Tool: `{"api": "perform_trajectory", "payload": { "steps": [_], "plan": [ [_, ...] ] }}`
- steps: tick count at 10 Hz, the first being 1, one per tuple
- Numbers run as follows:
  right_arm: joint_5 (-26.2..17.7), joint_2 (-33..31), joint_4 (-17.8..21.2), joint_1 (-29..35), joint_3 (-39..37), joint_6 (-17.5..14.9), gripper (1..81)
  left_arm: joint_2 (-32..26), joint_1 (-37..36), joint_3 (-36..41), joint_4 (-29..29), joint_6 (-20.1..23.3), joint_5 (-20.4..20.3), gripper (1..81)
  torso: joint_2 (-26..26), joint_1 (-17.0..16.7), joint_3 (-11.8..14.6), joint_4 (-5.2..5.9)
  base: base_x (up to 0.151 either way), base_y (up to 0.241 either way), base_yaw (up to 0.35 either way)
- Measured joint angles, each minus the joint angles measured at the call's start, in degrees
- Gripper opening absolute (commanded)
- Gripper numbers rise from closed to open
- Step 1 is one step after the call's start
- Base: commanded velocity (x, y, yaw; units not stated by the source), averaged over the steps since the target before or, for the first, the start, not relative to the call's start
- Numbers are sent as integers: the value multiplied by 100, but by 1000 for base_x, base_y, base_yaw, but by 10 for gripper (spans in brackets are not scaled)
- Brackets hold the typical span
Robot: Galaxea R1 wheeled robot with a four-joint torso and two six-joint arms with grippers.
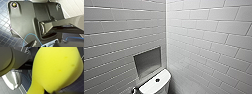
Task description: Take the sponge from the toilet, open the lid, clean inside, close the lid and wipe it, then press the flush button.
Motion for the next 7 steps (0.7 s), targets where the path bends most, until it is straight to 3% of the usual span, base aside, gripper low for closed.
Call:
{"api": "perform_trajectory", "payload": {
  "steps": [7],
  "plan": [
    [328,-929,18,0,1417,16,10,-1281,-447,1776,0,-10,15,811,0,0,-31,0,0,0,0]
  ]
}}
